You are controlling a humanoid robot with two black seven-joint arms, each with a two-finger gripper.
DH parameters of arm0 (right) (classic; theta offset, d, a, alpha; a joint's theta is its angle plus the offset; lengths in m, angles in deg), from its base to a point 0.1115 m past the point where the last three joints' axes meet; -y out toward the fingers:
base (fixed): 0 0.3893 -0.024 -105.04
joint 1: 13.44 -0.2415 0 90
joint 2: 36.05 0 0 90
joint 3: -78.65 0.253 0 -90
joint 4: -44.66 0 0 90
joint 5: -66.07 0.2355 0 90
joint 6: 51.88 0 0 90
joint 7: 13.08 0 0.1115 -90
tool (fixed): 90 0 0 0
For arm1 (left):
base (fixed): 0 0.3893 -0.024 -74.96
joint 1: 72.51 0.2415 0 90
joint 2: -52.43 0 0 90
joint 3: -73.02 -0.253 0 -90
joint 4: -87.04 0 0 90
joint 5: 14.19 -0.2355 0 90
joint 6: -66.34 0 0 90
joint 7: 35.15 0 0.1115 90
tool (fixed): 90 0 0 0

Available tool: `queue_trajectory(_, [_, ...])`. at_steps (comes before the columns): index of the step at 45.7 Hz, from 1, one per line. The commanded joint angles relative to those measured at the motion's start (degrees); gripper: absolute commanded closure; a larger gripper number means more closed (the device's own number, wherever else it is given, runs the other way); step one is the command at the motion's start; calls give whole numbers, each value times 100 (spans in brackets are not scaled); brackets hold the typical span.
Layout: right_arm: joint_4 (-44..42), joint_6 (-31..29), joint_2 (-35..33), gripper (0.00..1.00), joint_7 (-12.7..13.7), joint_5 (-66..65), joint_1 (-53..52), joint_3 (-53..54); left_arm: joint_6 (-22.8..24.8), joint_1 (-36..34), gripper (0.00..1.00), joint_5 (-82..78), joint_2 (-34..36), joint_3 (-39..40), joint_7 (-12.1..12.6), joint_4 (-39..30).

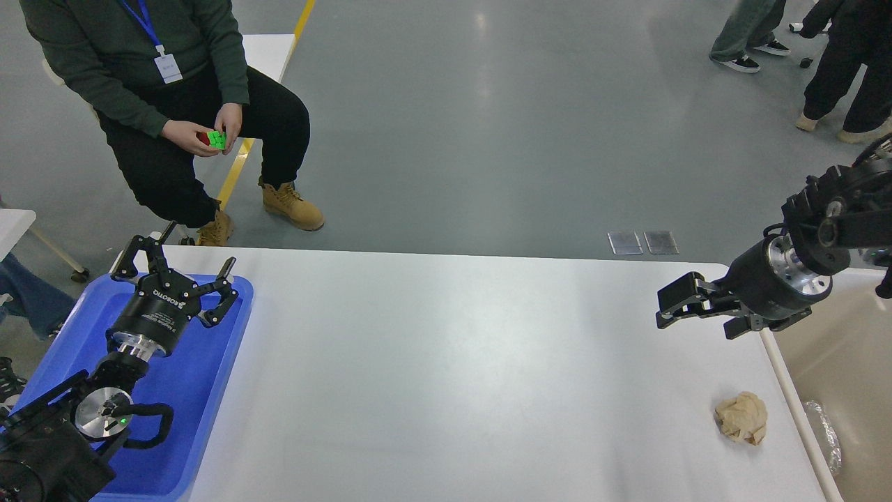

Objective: Tidy desktop
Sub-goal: 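Move the right gripper toward the white bin beside the table, then lower the open right gripper down onto the crumpled beige paper ball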

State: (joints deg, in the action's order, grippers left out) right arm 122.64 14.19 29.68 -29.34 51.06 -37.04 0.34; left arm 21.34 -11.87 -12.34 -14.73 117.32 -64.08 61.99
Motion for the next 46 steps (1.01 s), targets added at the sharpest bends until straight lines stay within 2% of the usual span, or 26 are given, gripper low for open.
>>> queue_trajectory(1, [-160,-41,10,0,0,-11,66,96,0,0,1,0,0,0,-8,0])
queue_trajectory(15, [-318,-50,-148,0,-18,7,110,149,0,0,1,0,0,0,1,0])
queue_trajectory(35, [-318,29,-966,0,-18,16,-40,62,0,0,1,0,0,0,1,0])
queue_trajectory(46, [-555,134,-1230,0,-9,-134,57,-430,0,0,1,0,0,0,1,0])
